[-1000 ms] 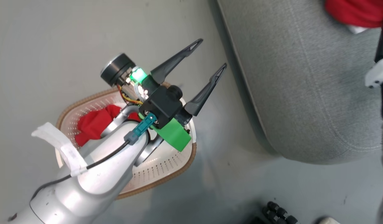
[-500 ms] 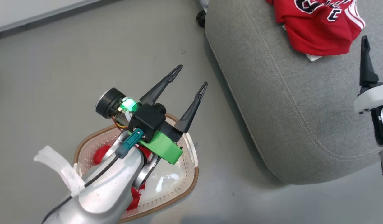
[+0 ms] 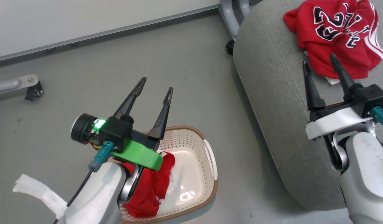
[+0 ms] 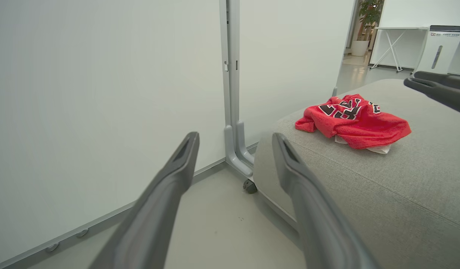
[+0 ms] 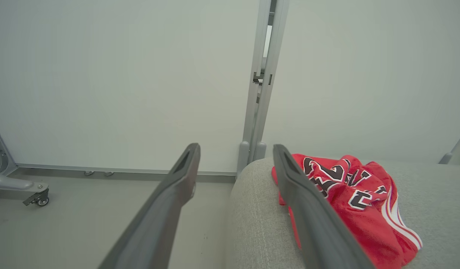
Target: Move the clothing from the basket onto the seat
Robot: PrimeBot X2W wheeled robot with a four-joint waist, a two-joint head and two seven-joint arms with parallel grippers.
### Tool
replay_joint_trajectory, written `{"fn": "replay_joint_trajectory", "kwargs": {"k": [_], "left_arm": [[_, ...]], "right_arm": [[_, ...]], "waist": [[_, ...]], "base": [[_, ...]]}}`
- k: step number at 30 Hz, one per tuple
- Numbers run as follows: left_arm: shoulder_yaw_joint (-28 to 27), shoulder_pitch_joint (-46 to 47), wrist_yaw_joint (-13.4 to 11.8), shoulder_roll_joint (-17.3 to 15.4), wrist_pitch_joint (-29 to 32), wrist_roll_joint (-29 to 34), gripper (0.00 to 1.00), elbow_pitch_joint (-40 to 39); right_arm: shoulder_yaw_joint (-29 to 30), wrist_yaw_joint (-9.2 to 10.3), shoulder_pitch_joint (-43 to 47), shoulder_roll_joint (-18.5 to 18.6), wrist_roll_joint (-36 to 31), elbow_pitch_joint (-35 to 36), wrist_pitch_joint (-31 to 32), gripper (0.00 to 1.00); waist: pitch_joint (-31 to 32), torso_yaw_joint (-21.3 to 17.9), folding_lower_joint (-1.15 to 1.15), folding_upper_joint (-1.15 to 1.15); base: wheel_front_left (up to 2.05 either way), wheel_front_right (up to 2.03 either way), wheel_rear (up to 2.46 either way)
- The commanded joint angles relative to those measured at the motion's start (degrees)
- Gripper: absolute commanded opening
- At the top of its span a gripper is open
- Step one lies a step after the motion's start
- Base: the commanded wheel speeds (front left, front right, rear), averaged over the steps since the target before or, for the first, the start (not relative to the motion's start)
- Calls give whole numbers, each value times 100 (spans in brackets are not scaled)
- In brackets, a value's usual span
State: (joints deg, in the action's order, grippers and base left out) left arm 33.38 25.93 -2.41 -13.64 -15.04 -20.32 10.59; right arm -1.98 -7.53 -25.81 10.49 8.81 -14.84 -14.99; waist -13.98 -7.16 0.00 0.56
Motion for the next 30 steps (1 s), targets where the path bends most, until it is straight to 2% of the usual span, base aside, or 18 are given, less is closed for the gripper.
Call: {"fn": "replay_joint_trajectory", "kwargs": {"k": [1, 11, 18, 30], "left_arm": [[-134, -163, -29, 10, -17, 71, 100, -16], [-1355, -858, -40, 152, -17, 192, 100, -70], [-2109, -1395, 16, 297, -18, 395, 100, 1], [-2719, -2159, 135, 534, -18, 815, 100, -36]], "right_arm": [[-48, 8, 141, -42, -3, 51, -16, 100], [-204, 8, 505, -368, -100, 195, -17, 100], [-137, 8, 896, -573, -236, 414, -17, 100], [64, 8, 2039, -746, -365, 1008, -17, 100]], "waist": [[239, 340, 0, -56], [513, 916, 0, -56], [770, 1122, 0, -56], [1129, 1229, 0, -56]], "base": [[0, 0, 0], [0, 0, 0], [0, 0, 0], [0, 0, 0]]}}
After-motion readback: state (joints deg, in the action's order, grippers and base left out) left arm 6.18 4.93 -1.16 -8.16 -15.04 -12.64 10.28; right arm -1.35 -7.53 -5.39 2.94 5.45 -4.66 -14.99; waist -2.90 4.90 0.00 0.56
